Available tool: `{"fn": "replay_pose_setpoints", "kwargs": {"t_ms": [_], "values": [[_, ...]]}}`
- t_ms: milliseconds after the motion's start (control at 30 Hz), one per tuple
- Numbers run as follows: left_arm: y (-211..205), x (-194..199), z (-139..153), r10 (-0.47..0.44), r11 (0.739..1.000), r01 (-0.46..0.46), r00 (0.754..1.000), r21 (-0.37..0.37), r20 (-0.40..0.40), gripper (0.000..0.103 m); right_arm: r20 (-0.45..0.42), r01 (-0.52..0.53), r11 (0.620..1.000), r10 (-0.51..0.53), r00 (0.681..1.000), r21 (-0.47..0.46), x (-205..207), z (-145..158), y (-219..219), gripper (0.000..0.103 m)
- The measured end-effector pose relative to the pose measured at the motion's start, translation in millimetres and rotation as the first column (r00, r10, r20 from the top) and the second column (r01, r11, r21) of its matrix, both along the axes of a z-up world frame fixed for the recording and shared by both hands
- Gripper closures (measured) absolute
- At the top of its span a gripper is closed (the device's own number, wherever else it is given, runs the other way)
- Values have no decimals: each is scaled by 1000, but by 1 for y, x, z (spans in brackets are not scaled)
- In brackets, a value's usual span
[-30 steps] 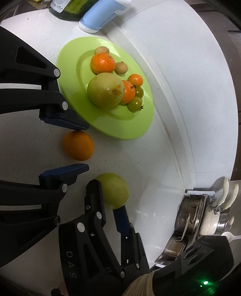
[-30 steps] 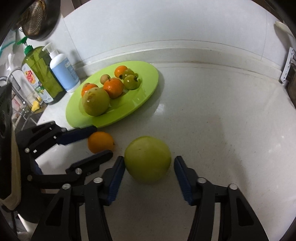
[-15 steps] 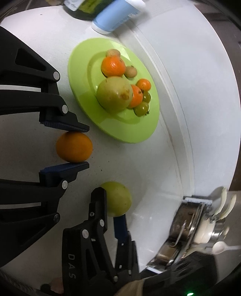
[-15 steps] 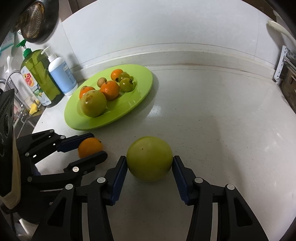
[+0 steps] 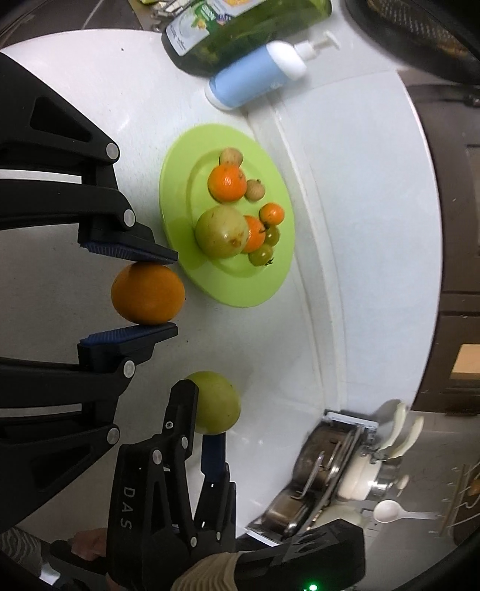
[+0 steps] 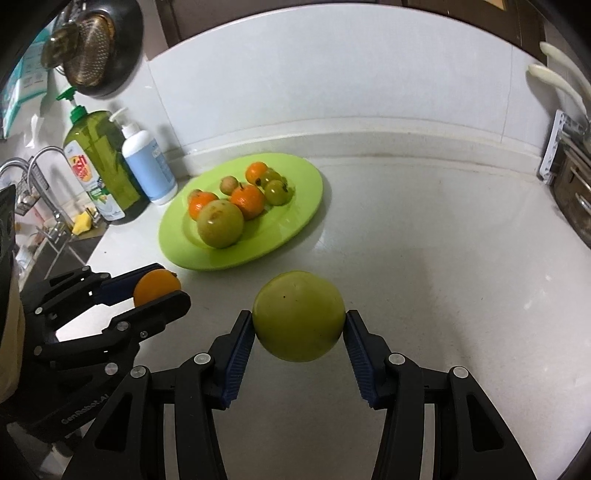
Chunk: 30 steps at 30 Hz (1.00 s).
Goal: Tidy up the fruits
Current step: 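Carry both fruits onto the green plate and open both tools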
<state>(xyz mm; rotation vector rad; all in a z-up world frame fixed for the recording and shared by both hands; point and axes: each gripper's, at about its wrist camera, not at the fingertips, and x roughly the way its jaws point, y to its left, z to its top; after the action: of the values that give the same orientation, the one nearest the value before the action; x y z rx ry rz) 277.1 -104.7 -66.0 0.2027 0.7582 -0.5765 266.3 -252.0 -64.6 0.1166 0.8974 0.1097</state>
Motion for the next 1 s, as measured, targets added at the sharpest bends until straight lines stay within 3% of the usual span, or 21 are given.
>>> {"fn": "replay_pose_setpoints", "kwargs": {"t_ms": [567, 1000], "values": [[38, -20, 48, 120, 992, -116, 989, -52, 87, 71, 106, -32, 999, 33, 994, -15, -25, 42, 28, 52], [54, 13, 70, 162, 985, -156, 983, -74, 84, 71, 124, -26, 999, 22, 992, 30, 4, 56, 38, 52]]}}
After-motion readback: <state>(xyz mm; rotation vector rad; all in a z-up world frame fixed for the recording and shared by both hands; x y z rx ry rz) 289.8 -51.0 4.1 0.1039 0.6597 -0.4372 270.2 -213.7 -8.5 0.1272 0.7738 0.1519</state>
